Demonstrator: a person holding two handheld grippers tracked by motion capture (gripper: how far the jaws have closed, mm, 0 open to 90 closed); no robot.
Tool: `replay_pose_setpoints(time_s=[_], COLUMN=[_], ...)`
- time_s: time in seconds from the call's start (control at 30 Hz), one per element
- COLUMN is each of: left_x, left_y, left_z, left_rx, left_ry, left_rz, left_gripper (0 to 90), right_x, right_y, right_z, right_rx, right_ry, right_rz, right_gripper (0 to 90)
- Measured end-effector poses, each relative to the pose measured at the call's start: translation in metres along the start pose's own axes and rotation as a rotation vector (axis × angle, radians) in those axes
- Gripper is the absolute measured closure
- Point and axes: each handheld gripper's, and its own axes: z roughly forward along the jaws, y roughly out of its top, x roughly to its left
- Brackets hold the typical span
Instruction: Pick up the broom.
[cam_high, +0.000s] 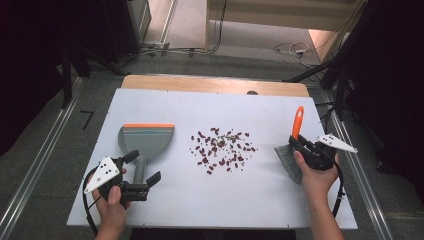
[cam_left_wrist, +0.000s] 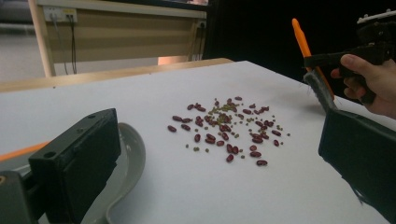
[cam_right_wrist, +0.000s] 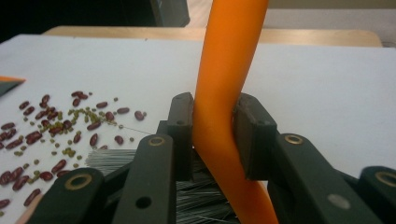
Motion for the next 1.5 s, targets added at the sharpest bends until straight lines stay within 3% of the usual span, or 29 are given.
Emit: replay_pose_setpoints(time_s=[0.27, 0.6, 0.9, 1.27, 1.43, 1.5], left_x=[-0.010, -0.019, -0.032, -0.051, -0.059, -0.067], left_y=[0.014, 0.022, 0.025, 0.018, 0.013, 0.008], left_z=[0.006, 0.022, 0.041, 0.058, 0.064, 0.066], left_rx=[0.000, 0.013, 0.031, 0.053, 0.074, 0.089], left_ry=[-0.027, -0.066, -0.101, -0.143, -0.161, -0.165], left_rz=[0.022, 0.051, 0.060, 0.053, 0.069, 0.099], left_gripper=[0.2, 0.3, 0.3, 0.3, 0.3, 0.3], right_x=[0.000, 0.021, 0.046, 0.095, 0.109, 0.114], right_y=[0.005, 0.023, 0.028, 0.031, 0.033, 0.032], right_z=[-0.014, -0.028, -0.021, -0.017, -0.020, -0.021], right_rx=[-0.121, -0.200, -0.209, -0.215, -0.231, -0.232], right_ry=[0.099, 0.155, 0.211, 0.320, 0.344, 0.360], right_rz=[0.048, 0.017, -0.010, -0.054, -0.060, -0.062], right_gripper=[68.5, 68.7, 68.7, 68.7, 68.7, 68.7])
